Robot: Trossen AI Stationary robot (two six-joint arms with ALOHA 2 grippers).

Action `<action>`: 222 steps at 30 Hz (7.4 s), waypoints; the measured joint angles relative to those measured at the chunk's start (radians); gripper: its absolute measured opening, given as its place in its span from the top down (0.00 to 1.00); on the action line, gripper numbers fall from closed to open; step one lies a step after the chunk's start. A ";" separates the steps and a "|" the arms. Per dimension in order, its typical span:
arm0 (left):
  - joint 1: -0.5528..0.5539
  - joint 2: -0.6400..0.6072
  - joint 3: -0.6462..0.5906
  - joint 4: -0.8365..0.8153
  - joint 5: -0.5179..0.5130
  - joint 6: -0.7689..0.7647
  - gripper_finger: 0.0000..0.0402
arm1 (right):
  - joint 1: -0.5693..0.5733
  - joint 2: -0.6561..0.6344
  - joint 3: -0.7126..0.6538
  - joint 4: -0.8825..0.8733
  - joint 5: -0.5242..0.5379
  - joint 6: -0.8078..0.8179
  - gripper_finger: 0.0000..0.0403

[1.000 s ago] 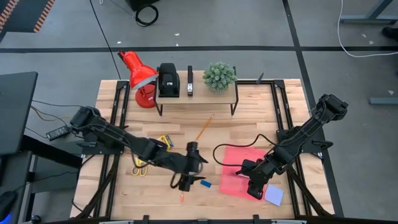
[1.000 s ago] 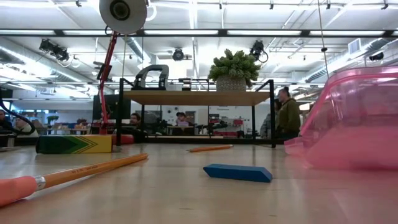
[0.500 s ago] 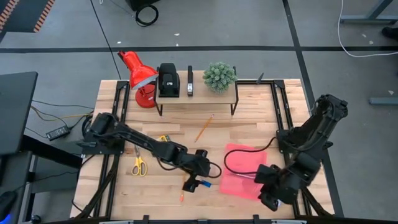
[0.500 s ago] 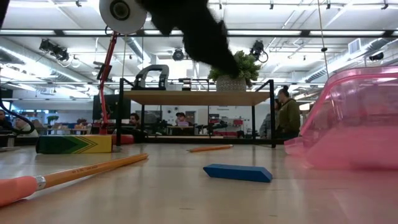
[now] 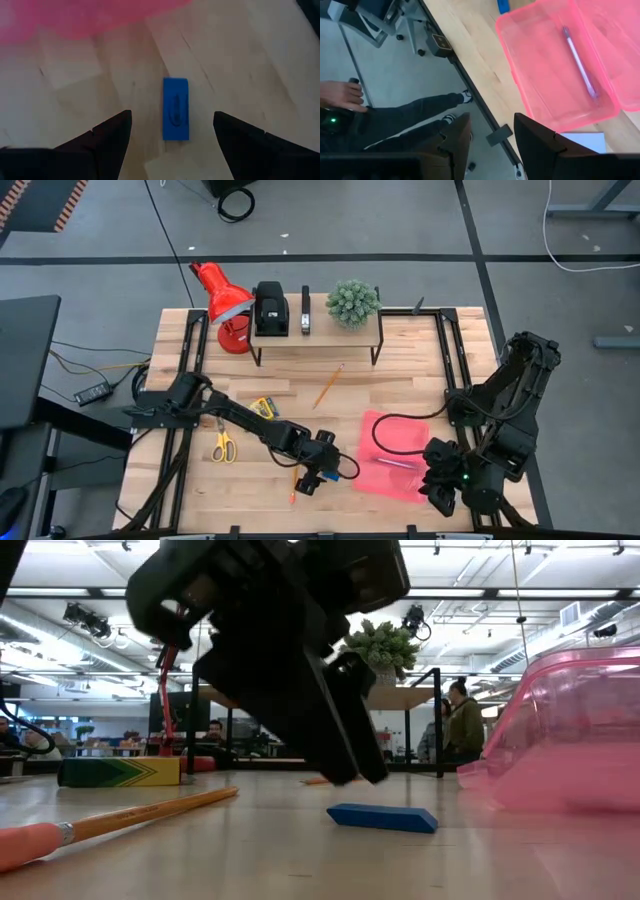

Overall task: Pack school essentials
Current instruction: Put the blue eraser into the pink supply box, then put the bottom orange pencil into the pink supply box

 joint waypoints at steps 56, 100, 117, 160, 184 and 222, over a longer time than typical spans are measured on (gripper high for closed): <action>-0.001 0.091 0.297 -0.239 -0.072 -0.049 0.81 | 0.026 -0.009 -0.001 -0.013 -0.011 0.062 0.61; 0.045 0.235 0.526 0.106 -0.082 -0.053 0.68 | 0.141 -0.019 0.000 0.053 -0.008 0.270 0.61; 0.094 0.162 0.753 -0.615 -0.105 -0.353 0.46 | 0.133 -0.019 0.000 -0.010 0.186 0.270 0.61; 0.065 -0.474 -0.142 -0.467 -0.072 -1.320 0.50 | 0.025 -0.045 0.000 -0.376 0.195 0.140 0.56; -0.197 -0.016 0.129 -0.457 -0.089 -1.900 0.59 | -0.130 -0.393 0.000 -0.390 0.232 -0.545 0.49; -0.188 0.076 0.186 -0.598 -0.058 -1.827 0.74 | -0.130 -0.383 0.000 -0.410 0.275 -0.511 0.49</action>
